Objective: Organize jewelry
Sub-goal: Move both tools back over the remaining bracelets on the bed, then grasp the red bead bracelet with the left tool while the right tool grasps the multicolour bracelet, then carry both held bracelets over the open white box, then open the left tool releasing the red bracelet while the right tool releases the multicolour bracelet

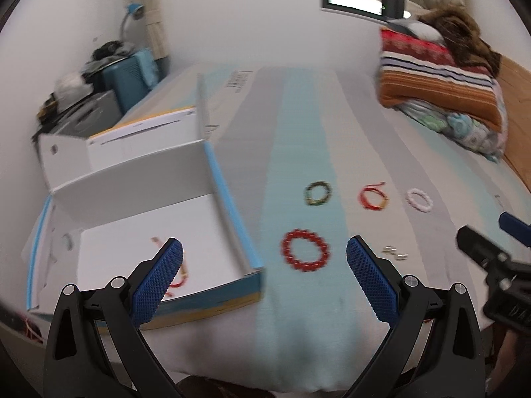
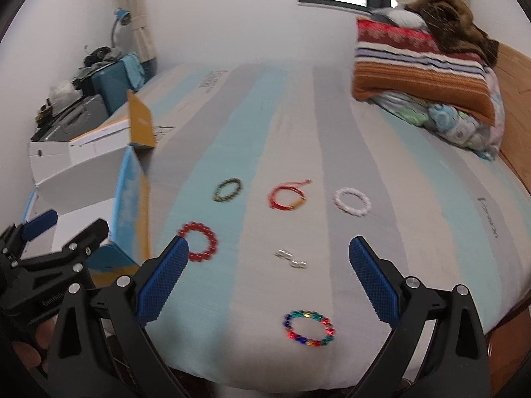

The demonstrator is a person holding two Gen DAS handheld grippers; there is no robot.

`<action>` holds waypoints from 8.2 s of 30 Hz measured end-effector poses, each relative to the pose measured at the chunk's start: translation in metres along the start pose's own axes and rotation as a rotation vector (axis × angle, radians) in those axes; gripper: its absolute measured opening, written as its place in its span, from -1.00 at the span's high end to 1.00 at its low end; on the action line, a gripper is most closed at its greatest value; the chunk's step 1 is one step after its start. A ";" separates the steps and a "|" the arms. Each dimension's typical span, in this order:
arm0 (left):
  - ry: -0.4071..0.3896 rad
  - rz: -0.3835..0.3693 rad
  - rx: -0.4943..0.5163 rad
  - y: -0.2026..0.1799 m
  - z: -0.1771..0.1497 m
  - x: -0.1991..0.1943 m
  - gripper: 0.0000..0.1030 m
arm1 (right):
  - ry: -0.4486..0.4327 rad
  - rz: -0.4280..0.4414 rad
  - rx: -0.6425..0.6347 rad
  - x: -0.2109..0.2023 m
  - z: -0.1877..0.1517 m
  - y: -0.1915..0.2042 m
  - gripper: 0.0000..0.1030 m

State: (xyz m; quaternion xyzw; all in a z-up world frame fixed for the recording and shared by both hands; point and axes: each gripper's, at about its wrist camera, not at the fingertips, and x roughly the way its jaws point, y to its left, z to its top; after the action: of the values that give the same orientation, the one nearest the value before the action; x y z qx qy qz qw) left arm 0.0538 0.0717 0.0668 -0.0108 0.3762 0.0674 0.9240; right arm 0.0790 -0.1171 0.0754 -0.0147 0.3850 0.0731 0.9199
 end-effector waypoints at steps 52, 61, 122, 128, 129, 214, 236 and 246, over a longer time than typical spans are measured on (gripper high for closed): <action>0.358 -0.149 0.085 -0.089 -0.040 0.208 -0.73 | 0.343 -0.029 0.044 0.145 -0.113 -0.078 0.07; 0.348 -0.127 0.092 -0.087 -0.043 0.205 -0.19 | 0.337 -0.034 0.046 0.145 -0.113 -0.081 0.44; 0.220 -0.210 0.062 -0.064 -0.007 0.104 0.75 | 0.114 0.046 0.176 0.084 -0.074 -0.089 0.82; 0.211 -0.211 0.060 -0.058 -0.003 0.097 0.75 | 0.117 0.030 0.177 0.085 -0.064 -0.090 0.82; 0.211 -0.209 0.060 -0.057 -0.002 0.096 0.75 | 0.118 0.027 0.176 0.085 -0.063 -0.090 0.82; 0.282 0.077 -0.275 0.271 -0.025 0.066 0.75 | 0.215 0.284 -0.311 0.125 0.020 0.314 0.82; 0.333 0.098 -0.282 0.273 -0.042 0.084 0.73 | 0.317 0.230 -0.318 0.157 -0.001 0.320 0.81; 0.263 0.131 -0.269 0.267 -0.030 0.056 0.36 | 0.289 0.243 -0.291 0.141 0.008 0.316 0.20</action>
State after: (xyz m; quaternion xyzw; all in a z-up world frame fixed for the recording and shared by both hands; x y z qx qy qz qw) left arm 0.0369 0.3407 0.0146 -0.1183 0.4811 0.1748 0.8509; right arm 0.1363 0.2129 -0.0100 -0.1112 0.4972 0.2350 0.8277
